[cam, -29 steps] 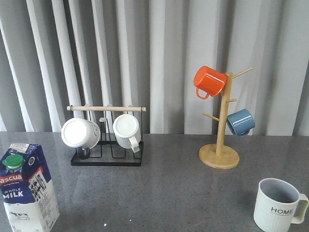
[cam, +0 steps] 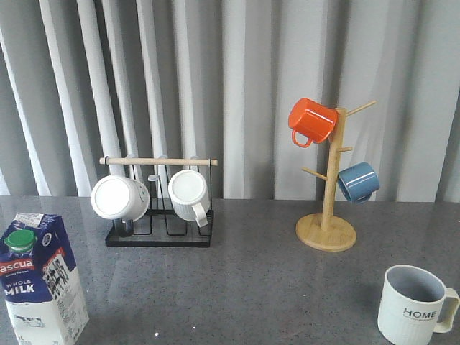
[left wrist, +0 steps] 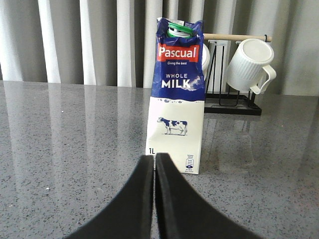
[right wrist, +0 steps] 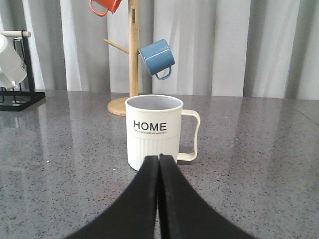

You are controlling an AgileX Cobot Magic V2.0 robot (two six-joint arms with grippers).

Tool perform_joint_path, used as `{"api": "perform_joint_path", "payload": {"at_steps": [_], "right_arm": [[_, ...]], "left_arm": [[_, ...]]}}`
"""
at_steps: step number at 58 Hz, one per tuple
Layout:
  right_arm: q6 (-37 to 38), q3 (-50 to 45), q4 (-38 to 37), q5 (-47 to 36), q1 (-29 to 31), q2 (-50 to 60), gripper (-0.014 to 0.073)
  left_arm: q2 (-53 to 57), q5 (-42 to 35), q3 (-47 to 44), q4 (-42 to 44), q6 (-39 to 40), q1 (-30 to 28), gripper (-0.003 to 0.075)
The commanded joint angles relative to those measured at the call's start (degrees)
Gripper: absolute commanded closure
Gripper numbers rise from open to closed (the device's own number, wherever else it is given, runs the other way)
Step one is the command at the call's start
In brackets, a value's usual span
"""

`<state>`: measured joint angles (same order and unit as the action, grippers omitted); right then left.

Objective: Place milk next to cup

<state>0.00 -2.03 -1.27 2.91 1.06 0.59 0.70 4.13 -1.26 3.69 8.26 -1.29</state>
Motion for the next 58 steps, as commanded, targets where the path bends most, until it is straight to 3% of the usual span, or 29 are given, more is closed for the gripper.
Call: {"api": "perform_joint_path", "payload": {"at_steps": [1,16,27,37,43,50,58], "right_arm": [[-0.43,-0.01,-0.6,-4.42,0.4,0.68,0.0603],[-0.43,0.12,-0.6,-5.47,0.4,0.68,0.0603],[-0.43,0.12,-0.6,-12.16,0.4,0.68,0.0603],[1.86,0.87,1.92,-23.78,0.4,0.62,0.0603],[1.56,6.19,7.17,-15.85,0.4,-1.57,0.0603],[-8.07,15.31,6.97,-3.43,0.4,-11.53,0.0603],[-8.72,20.92,8.62,-0.62,0.4,-25.8,0.0603]], "left_arm": [[0.56,-4.13,1.07,-0.4,0.56,0.35,0.0727],[0.56,-4.13,1.07,-0.4,0.56,0.35,0.0727],[0.56,-8.86,1.11,-0.4,0.56,0.35,0.0727],[0.56,-14.18,2.1,-3.69,4.56,0.35,0.0727],[-0.05,-12.38,6.41,-4.51,4.91,0.35,0.0727],[-7.76,-9.07,12.98,-4.51,4.87,0.35,0.0727],[-21.44,-4.13,20.41,-4.38,4.87,0.35,0.0727]]}}
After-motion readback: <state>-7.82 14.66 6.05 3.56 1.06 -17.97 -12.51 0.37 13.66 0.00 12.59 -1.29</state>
